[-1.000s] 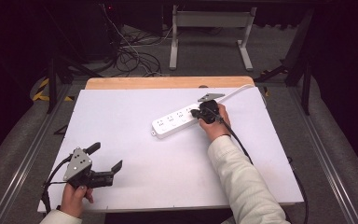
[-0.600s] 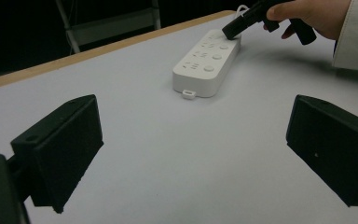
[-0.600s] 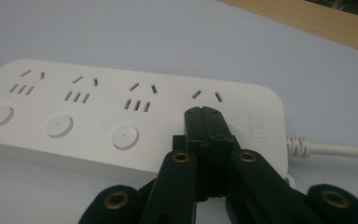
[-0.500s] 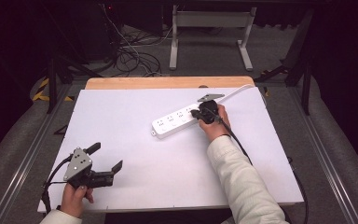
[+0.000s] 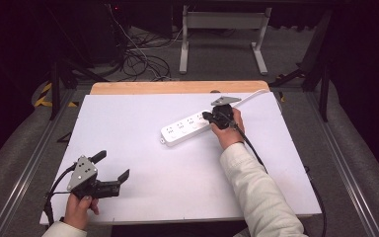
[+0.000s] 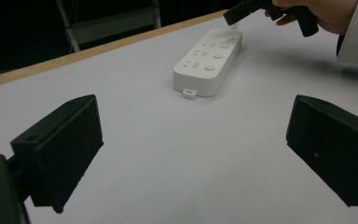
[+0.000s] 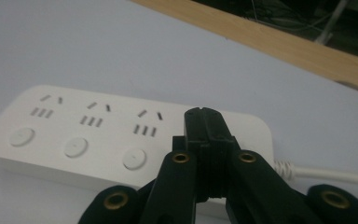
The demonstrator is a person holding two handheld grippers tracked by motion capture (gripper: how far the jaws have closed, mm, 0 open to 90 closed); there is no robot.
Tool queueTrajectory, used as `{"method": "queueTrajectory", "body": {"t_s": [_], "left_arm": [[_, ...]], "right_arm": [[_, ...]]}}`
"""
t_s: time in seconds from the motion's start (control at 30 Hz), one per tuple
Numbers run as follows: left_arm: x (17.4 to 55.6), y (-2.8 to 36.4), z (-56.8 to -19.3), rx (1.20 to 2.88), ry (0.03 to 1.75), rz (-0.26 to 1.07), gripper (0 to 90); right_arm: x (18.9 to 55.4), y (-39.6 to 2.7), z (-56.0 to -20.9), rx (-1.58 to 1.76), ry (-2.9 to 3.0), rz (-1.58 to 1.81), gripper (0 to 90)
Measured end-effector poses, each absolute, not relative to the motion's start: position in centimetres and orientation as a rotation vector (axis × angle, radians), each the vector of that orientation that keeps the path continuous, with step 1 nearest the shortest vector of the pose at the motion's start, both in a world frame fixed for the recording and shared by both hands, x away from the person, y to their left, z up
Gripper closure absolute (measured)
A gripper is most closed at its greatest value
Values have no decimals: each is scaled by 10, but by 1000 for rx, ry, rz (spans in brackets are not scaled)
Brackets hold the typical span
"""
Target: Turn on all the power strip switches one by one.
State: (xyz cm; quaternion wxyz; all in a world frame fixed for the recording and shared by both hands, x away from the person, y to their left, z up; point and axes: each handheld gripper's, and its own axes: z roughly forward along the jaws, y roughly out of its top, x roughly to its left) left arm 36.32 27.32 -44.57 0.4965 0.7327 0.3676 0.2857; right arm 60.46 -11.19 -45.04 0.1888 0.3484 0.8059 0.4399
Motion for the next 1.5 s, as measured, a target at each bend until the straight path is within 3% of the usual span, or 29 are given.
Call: {"method": "queueTrajectory", "body": {"t_s": [0.4, 1.5], "left_arm": [[362, 273, -445, 1776, 883, 695, 38], [361, 273, -445, 1775, 885, 698, 39]], "right_arm": [[593, -86, -461, 858, 2370, 1224, 900], [591, -82, -470, 920, 2369, 1218, 900]]}}
